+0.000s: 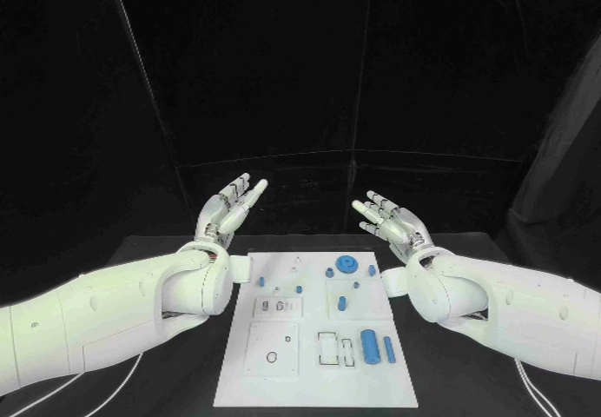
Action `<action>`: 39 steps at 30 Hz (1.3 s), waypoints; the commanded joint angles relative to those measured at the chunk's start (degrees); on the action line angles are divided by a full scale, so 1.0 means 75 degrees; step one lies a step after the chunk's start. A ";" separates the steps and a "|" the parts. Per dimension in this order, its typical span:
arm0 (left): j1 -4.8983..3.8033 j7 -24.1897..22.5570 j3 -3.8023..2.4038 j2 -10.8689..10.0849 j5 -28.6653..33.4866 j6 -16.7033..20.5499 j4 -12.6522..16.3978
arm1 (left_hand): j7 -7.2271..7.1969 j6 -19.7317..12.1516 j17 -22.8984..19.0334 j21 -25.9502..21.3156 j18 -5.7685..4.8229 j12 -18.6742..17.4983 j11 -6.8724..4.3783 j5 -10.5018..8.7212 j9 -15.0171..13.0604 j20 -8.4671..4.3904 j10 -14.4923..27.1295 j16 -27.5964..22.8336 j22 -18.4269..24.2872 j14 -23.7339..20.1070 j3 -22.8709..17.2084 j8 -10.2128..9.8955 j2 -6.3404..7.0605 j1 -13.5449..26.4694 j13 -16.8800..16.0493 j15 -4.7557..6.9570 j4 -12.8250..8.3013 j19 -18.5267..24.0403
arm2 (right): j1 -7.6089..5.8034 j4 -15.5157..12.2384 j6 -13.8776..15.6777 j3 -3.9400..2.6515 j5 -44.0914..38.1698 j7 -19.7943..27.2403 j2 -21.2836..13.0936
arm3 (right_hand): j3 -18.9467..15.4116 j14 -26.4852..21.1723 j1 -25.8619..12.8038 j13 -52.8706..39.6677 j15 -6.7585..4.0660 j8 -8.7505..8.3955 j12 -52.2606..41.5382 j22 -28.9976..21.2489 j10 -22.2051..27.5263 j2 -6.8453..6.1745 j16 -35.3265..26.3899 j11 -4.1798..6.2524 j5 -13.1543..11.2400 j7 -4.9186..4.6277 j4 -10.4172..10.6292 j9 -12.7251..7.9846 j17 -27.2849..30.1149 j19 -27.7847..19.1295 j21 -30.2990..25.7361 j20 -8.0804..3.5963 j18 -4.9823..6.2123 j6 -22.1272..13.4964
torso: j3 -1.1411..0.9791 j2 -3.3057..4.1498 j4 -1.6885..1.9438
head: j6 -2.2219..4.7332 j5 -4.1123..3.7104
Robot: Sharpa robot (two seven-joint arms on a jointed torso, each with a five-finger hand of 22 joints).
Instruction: Assemble the parts on the task board
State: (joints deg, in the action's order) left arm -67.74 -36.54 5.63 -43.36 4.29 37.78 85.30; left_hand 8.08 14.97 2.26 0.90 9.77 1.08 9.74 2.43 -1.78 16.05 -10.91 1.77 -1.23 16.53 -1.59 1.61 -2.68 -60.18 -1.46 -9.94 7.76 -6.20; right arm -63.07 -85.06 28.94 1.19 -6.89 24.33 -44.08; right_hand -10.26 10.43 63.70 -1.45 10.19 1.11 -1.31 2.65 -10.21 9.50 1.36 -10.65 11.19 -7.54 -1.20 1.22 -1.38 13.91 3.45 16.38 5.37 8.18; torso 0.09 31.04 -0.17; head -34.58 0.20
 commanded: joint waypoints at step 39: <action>-0.0015 0.0313 0.0005 -0.1335 -0.1126 -0.1718 0.1715 | 0.0548 0.5345 0.1060 0.2297 0.0102 0.0984 -0.0113 0.0062 -0.0280 -0.0482 -0.6692 0.1559 -0.0828 0.6595 0.0124 0.0846 -0.0094 -0.1458 -0.0336 0.0536 -0.0794 -0.6378 | -0.0901 0.0994 -0.2082 -0.0025 -1.0722 -0.3614 0.0179 | 0.0276 1.0167 0.1914 -0.0308 -0.1383 0.0471 -0.0314 0.2546 -0.7807 -0.0106 0.3286 0.0791 -0.0250 -0.0215 -0.2041 0.0340 -0.1719 0.6629 0.5471 -0.1431 0.0674 0.6868 | 0.0057 0.1182 0.0338 | 0.0273 -0.0401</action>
State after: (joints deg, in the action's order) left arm -67.76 -34.96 5.72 -53.32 -2.53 27.18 97.62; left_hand 12.17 54.68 10.15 18.29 10.21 8.65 8.90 2.70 -3.93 12.52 -60.82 13.70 -7.49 65.75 -0.65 8.21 -3.42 -70.60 -4.06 -5.94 2.19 -53.59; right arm -69.61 -77.68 16.96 1.08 -74.46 2.93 -43.09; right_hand -7.84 83.18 78.20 -3.75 0.18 5.06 -3.92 20.43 -68.34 9.30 23.37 -5.06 9.45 -9.32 -16.43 3.85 -12.73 62.88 42.26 6.08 9.38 59.26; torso 0.38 38.48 1.88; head -32.55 -2.62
